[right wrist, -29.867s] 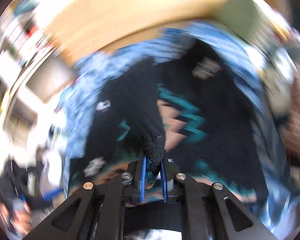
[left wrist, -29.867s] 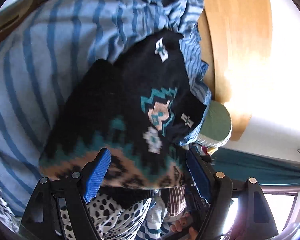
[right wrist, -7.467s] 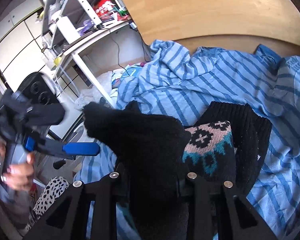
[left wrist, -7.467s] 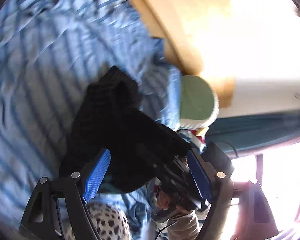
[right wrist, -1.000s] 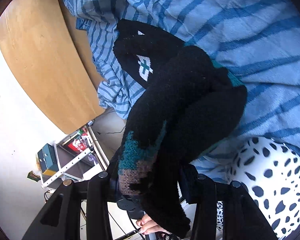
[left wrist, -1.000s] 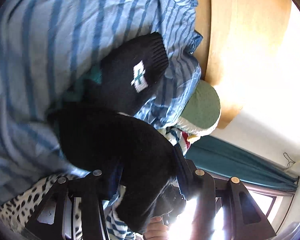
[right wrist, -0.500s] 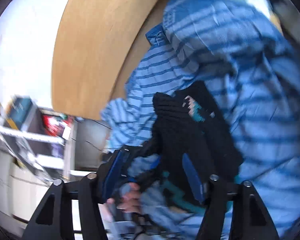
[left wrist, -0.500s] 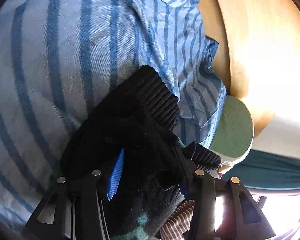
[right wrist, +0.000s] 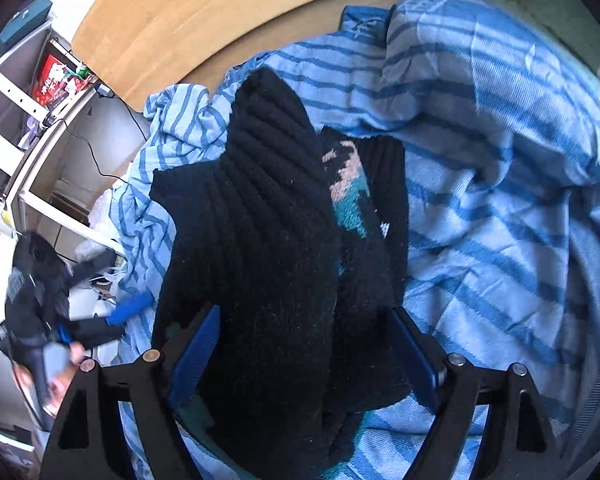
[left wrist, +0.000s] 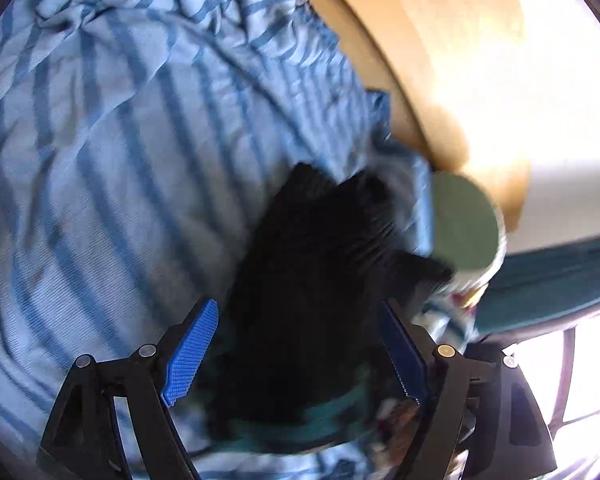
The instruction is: Fold clothes
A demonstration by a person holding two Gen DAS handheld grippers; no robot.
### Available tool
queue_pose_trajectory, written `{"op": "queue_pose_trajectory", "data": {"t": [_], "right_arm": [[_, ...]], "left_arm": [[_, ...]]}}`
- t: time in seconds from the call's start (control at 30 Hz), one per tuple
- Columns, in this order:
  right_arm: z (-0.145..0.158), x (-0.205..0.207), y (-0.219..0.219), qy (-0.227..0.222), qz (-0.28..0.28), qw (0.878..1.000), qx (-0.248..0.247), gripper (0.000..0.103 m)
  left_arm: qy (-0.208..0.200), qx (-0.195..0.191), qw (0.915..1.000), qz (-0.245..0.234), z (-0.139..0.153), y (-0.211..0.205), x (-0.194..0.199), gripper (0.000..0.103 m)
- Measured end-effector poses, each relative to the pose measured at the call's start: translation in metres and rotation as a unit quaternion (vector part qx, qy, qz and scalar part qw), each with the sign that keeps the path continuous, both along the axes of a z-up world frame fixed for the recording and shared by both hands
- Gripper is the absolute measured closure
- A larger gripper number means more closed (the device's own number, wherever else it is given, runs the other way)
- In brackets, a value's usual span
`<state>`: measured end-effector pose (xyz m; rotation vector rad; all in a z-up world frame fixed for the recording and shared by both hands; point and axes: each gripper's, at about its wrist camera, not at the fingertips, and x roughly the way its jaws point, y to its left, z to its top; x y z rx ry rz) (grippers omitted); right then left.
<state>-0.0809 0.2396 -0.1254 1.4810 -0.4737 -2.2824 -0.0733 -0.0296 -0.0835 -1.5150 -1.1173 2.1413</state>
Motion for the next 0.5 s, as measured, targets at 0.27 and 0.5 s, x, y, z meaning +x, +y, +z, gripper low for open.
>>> {"op": "queue_pose_trajectory", "data": {"t": [0.27,0.5], "right_arm": [[0.0,0.018,0.02,-0.016,-0.077,0.991,-0.106,0.05],[-0.029,0.007,0.055,-0.059,-0.134,0.976,-0.16,0.051]], "left_arm": [[0.022,0.033,0.9987,0.031,-0.017,0.046,-0.031,0.053],[0.038,-0.058,0.9975,0.013,-0.017,0.089,-0.062,0.063]]}}
